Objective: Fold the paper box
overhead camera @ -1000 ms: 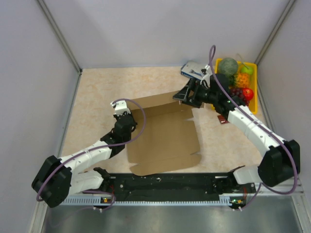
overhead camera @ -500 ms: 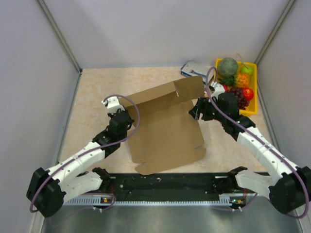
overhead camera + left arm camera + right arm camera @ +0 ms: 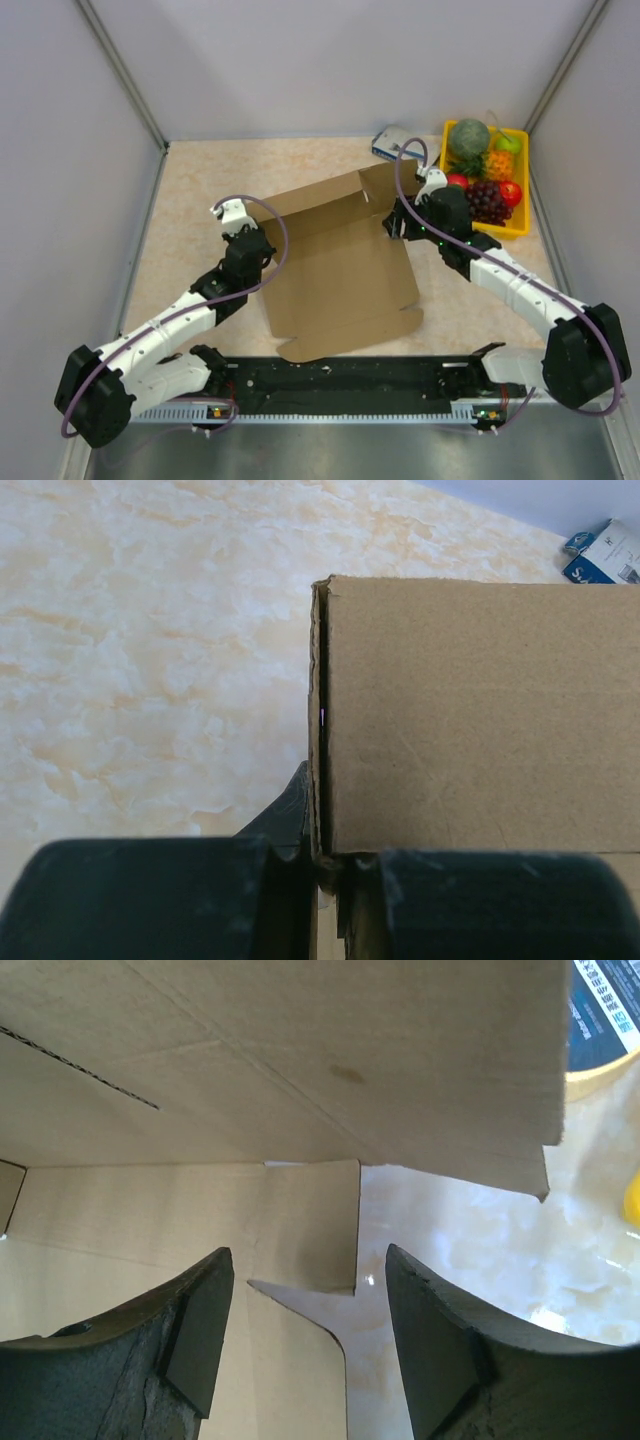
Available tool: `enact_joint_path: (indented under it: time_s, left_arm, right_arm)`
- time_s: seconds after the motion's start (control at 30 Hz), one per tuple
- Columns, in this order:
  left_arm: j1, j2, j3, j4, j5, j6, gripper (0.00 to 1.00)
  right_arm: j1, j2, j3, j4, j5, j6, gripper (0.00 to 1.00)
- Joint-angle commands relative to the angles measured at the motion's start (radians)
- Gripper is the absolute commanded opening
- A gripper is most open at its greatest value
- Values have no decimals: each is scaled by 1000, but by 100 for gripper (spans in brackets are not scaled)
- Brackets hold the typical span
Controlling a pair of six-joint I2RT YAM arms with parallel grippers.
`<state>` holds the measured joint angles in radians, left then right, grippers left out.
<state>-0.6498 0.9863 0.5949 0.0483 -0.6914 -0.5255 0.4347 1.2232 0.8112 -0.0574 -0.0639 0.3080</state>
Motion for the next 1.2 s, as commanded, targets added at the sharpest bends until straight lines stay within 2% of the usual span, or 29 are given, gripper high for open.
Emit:
enact_joint_path:
  time_s: [0.0, 0.23, 0.4, 0.47, 0.5, 0.53, 0.73, 1.17]
  left_arm:
    - [4, -23, 37, 50, 0, -2, 0]
    - [6, -28, 26, 55, 3, -13, 0]
    - [6, -21, 26, 55, 0, -18, 0]
    - [4, -17, 25, 55, -6, -16, 0]
    - [4, -12, 23, 56, -10, -18, 0]
    - [4, -9, 22, 58, -11, -18, 0]
    - [4, 17, 20, 70, -8, -30, 0]
    - [4, 2, 14, 67, 4, -51, 0]
  right_arm:
    - [22, -7, -27, 161, 15, -15, 62]
    - [22, 47, -44, 209, 13, -6, 62]
    - [27, 38, -61, 251, -28, 13, 58]
    - [32, 15, -69, 263, -53, 31, 52]
    - [35, 6, -75, 268, -62, 39, 44]
    - [41, -7, -81, 271, -60, 46, 42]
    - [104, -51, -95, 298, -45, 104, 43]
    - [139, 168, -152, 510, -97, 230, 45]
